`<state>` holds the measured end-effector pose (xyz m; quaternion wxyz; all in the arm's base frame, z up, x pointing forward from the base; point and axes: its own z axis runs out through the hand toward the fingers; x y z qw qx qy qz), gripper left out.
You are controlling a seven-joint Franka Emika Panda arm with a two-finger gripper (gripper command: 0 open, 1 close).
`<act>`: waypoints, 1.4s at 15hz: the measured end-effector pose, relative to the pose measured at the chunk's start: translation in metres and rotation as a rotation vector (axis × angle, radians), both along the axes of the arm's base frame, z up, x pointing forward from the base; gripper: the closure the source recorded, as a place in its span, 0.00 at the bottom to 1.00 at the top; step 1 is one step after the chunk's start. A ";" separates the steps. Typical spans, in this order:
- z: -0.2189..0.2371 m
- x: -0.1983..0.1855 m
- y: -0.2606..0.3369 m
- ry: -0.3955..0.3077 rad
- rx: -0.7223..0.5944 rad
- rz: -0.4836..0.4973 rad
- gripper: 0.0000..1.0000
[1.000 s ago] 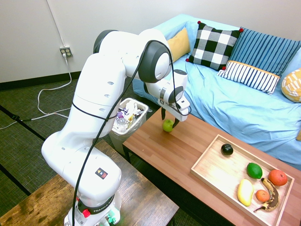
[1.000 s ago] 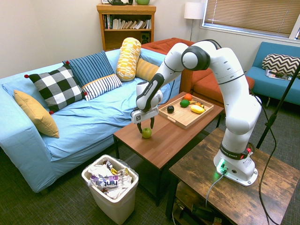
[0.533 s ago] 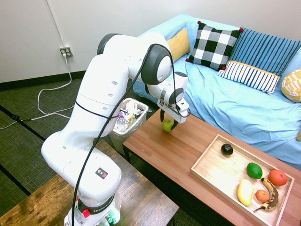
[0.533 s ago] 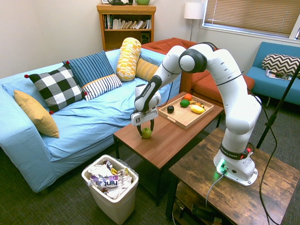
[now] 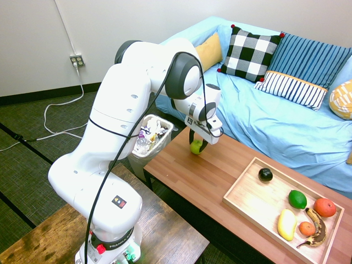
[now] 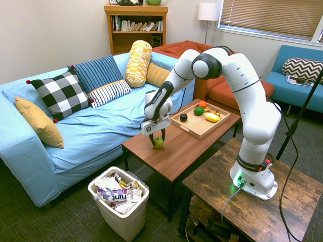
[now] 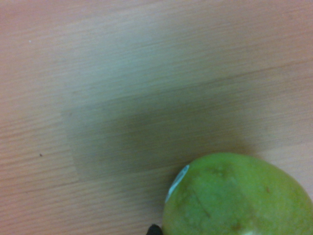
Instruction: Put the apple in the tray
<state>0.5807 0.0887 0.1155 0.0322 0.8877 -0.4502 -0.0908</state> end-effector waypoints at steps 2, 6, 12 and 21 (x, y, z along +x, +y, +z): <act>0.017 0.007 -0.004 -0.029 0.007 -0.017 1.00; 0.104 0.015 -0.055 -0.141 0.027 -0.088 1.00; 0.173 -0.028 -0.270 -0.231 -0.007 -0.331 1.00; 0.105 -0.059 -0.397 -0.164 -0.031 -0.517 1.00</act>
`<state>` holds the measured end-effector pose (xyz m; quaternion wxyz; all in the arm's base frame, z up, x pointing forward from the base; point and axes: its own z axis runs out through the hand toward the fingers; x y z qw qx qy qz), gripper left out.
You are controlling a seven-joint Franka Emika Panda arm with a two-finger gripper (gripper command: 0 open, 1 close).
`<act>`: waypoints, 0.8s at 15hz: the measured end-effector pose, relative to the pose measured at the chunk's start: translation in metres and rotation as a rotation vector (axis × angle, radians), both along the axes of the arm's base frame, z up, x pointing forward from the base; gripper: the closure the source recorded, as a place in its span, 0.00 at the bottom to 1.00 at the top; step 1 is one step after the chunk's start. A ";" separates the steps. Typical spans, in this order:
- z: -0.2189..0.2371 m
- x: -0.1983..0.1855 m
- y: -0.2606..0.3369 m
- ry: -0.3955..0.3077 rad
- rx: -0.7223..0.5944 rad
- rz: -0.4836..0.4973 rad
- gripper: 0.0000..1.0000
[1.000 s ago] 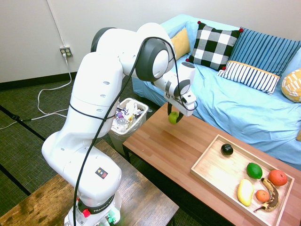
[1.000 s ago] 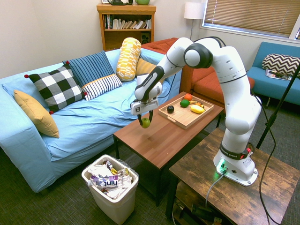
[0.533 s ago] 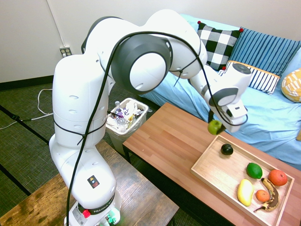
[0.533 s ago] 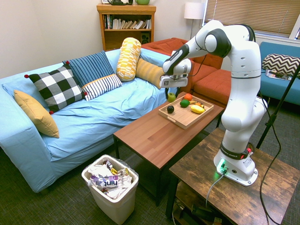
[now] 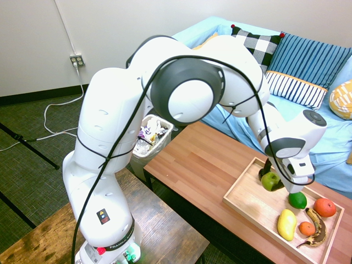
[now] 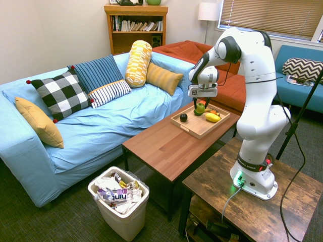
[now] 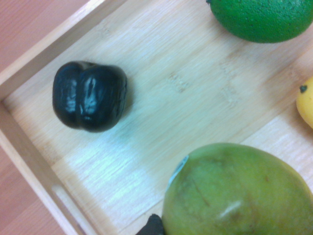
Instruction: Put the apple in the tray
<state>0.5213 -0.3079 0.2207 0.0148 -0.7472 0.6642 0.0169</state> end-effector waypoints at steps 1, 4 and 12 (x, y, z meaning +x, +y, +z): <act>-0.012 0.007 -0.004 0.004 0.005 -0.004 1.00; -0.057 0.024 -0.014 0.029 0.027 -0.018 1.00; -0.098 0.032 -0.034 0.064 0.059 -0.029 0.00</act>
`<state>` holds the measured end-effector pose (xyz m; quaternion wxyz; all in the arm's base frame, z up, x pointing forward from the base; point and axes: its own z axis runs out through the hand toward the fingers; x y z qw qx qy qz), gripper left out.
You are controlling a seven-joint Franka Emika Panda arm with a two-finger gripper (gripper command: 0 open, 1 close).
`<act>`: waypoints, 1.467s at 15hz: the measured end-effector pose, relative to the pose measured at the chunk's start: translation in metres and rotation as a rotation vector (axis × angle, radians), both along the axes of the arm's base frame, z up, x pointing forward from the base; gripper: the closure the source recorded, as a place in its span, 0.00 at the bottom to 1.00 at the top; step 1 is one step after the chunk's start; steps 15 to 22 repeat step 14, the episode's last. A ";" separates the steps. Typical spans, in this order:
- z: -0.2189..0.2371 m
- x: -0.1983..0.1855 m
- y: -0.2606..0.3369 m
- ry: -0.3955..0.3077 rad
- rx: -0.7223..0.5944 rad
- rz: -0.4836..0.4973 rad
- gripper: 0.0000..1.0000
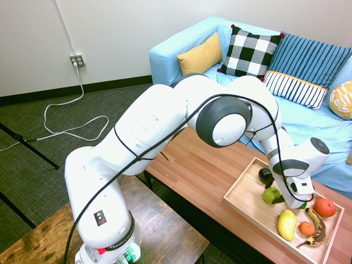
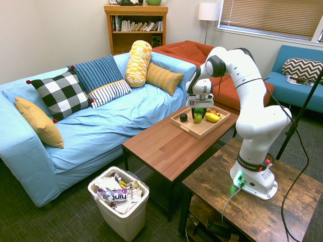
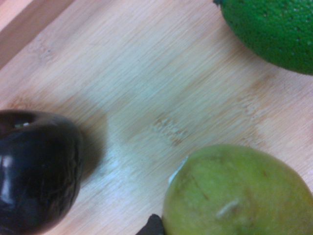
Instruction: Put the apple in the tray
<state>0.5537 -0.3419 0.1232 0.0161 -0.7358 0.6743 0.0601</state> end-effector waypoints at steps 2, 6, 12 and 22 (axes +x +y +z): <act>0.000 0.000 -0.001 -0.002 0.008 0.015 0.00; 0.000 -0.002 -0.003 -0.009 0.017 0.038 0.00; 0.043 -0.011 -0.013 -0.055 0.004 0.051 0.00; 0.071 -0.024 -0.013 -0.077 0.003 0.044 0.00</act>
